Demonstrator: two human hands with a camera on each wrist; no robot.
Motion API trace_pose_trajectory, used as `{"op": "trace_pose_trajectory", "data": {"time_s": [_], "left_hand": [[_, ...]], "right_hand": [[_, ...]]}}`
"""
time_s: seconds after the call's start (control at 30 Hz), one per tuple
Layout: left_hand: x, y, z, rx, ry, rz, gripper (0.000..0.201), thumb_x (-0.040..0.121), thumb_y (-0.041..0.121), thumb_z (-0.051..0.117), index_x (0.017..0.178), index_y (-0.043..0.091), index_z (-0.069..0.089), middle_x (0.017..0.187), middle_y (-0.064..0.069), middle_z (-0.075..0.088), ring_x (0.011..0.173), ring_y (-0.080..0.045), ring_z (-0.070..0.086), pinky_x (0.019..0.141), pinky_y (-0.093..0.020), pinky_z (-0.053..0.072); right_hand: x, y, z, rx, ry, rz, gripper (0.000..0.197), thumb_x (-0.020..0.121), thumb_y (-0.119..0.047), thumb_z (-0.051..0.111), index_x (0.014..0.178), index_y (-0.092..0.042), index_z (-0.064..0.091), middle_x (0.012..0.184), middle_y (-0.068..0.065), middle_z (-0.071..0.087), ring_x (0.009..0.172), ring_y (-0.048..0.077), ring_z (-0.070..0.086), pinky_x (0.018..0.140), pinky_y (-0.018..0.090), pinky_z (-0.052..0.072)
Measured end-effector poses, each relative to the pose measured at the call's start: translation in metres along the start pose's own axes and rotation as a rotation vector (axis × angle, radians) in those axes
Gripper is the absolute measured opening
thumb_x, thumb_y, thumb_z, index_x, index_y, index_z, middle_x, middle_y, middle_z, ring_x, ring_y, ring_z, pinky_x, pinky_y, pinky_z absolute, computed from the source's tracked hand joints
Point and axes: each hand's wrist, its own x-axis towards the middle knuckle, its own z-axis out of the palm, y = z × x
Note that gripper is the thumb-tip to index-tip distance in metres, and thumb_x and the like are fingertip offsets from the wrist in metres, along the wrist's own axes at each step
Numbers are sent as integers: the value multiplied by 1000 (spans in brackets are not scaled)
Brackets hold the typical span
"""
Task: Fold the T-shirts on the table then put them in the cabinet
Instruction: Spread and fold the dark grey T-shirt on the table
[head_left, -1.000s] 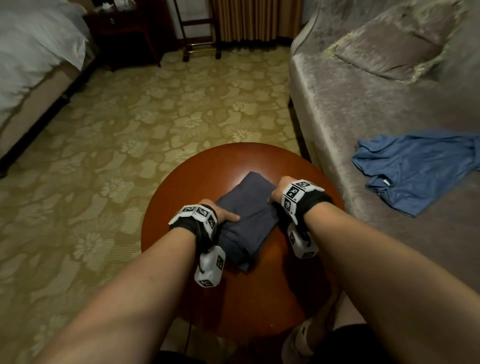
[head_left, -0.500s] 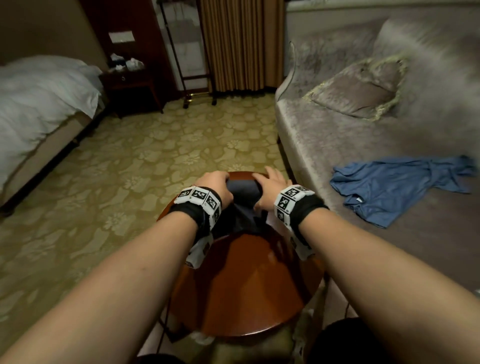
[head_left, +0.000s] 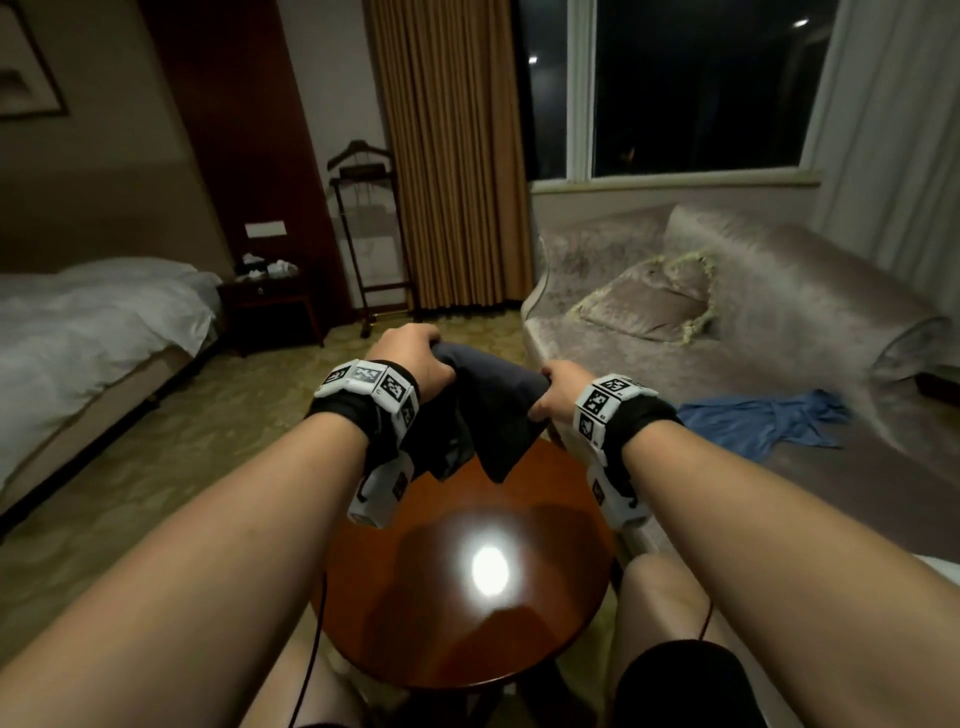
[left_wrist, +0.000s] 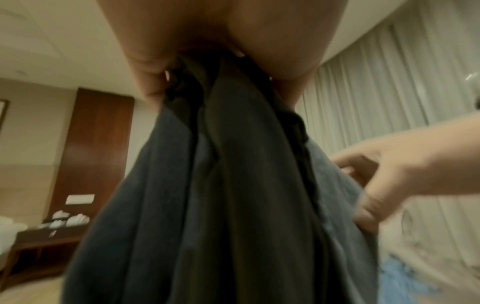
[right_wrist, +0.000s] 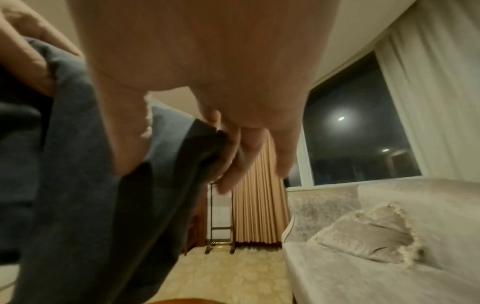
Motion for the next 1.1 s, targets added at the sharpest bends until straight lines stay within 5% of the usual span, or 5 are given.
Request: {"op": "trace_pose_trajectory", "data": {"time_s": [0.1,0.23,0.53,0.77,1.1], "left_hand": [[-7,15,-20,-48,12,22,15,76,29,70,84,19,63,88,-3,65,85,-22,62,71,-32,52],[-16,35,-33,-171,-9,43,22,76,30,77,75,20,58,78,0,61,76,-17,60,63,-28,46],[-26,122,-5,-330,-198,206,45,80,30,76,115,8,59,107,-8,64,100,-25,62,82,-32,50],[-43,188,59,-357,-382,300,43,86,26,70,122,8,56,117,-9,61,106,-28,60,87,-33,48],[-77,295,166,-318,-702,445,50,89,29,65,134,13,50,134,-10,53,117,-28,54,91,-33,45]], "right_hand": [[-19,7,-24,287,133,26,20,79,-15,73,94,-5,64,87,11,66,80,25,61,66,29,46],[-47,14,-59,633,353,-36,29,87,-7,65,114,1,63,111,18,66,103,28,61,79,25,41],[-98,65,-115,459,722,91,27,100,-22,43,122,-8,51,125,18,57,116,34,52,91,31,37],[-138,153,-121,147,736,317,33,100,-29,39,129,-15,47,128,23,56,115,42,52,95,42,44],[-210,285,-127,-84,620,633,26,98,-26,45,115,-10,58,119,23,60,108,40,57,84,37,45]]}}
